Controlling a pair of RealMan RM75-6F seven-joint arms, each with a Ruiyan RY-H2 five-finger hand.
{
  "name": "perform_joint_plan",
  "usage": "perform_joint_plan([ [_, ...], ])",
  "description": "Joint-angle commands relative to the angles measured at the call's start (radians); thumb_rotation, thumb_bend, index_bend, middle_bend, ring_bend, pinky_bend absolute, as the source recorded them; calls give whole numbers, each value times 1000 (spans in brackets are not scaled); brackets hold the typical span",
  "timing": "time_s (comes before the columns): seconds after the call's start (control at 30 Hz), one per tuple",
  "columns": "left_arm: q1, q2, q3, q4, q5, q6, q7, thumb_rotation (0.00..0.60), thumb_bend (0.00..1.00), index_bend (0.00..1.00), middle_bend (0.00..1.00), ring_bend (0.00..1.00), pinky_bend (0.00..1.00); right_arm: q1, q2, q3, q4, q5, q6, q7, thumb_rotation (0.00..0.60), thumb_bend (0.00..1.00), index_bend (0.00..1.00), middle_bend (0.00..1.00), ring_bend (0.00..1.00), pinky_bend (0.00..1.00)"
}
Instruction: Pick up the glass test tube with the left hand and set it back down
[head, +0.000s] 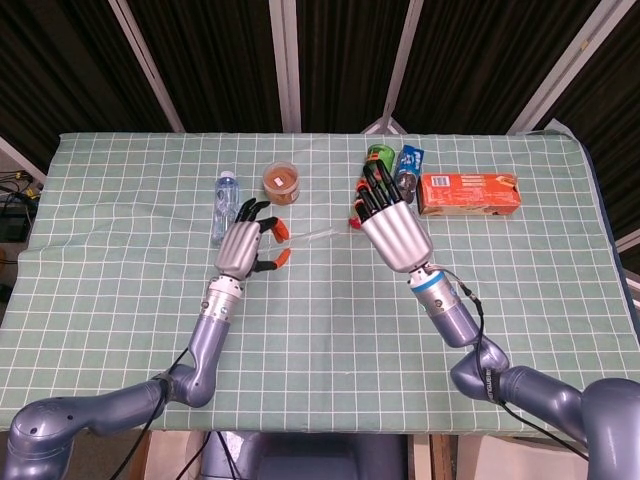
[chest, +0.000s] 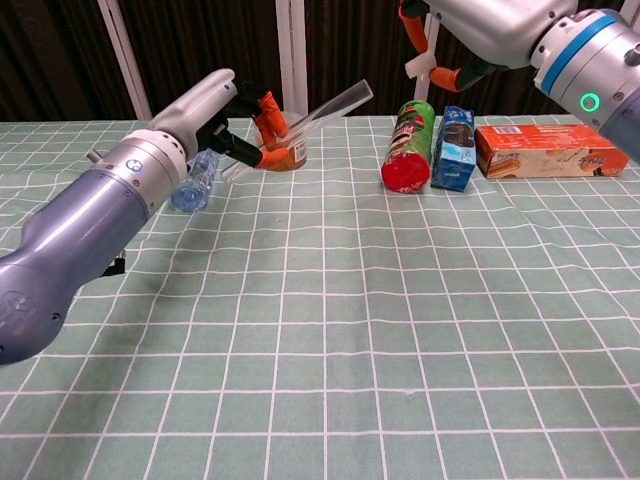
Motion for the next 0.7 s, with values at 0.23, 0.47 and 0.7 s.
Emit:
perform_joint_plan([
  [0.23,-21,-54,-32,31,-37,12,20,600,584,604,564,132,0,0,-8,-5,6,6,9,7,600,456,632,293,125,81],
  [0.47,-29,-76,-43,24,-52,20,37,600,584,604,564,132,0,-2,-8,-9,1,8,17,12,600,457,633,293,125,82],
  [0.7,-34,-87,-52,10,-66,25,58,600,584,604,564,132,0,-7,-17,-19,-1,11,22,13,600,458,633,293,125,84],
])
